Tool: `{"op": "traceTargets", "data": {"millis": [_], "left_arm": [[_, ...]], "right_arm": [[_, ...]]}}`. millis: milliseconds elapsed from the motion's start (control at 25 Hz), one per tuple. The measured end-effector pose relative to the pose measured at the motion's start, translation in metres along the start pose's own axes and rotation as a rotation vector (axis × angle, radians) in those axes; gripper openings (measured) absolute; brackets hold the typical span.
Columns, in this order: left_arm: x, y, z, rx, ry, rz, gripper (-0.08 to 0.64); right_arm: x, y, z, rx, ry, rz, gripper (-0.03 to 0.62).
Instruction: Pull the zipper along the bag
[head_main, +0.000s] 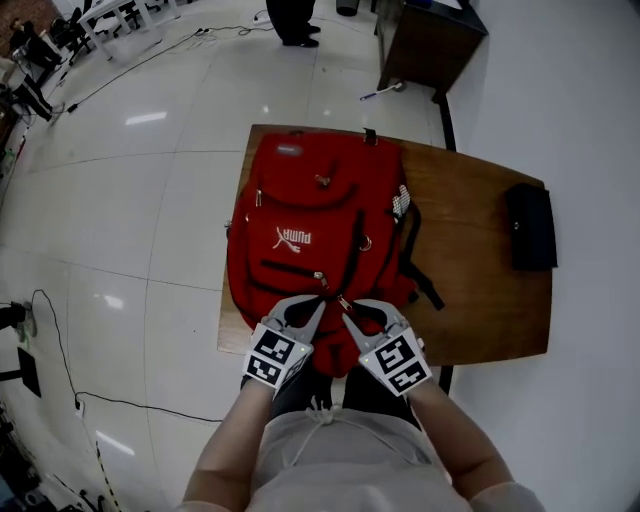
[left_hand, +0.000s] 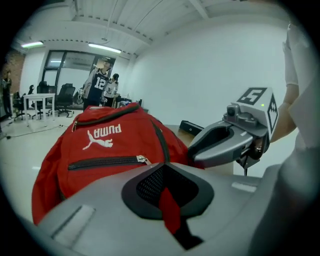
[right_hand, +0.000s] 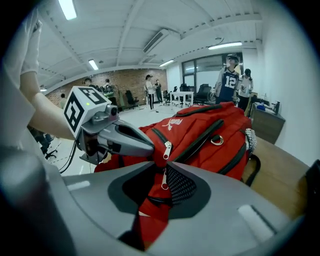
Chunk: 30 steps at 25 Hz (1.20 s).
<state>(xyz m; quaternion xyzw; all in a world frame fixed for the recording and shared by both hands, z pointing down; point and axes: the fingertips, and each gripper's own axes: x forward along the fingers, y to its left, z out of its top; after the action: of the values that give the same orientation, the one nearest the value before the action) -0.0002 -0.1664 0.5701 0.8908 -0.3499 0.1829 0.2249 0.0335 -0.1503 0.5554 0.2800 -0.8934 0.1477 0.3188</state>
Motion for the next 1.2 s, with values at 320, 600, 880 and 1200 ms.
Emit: {"op": "traceTargets", "data": {"millis": [320,600,880,1200], "left_arm": [[0.026,0.009,-0.019,-0.059,0.073,-0.009,0.006],[0.033,0.012,-0.021,-0.066,0.079,-0.013,0.006],[0.040,0.006,-0.029,0.003,0.144,-0.022,0.006],[0.048,0.010,-0.036,-0.024,0.220,-0.002,0.006]], "right_arm": [[0.037,0.000,-0.027,-0.083,0.109,0.039,0.123],[0.052,-0.013,-0.040,-0.065,0.148,0.026,0.096],[0.046,-0.019,-0.036,0.055,0.146,0.082,0.014],[0.040,-0.022,-0.034,-0.035,0.236,0.110,0.011]]}}
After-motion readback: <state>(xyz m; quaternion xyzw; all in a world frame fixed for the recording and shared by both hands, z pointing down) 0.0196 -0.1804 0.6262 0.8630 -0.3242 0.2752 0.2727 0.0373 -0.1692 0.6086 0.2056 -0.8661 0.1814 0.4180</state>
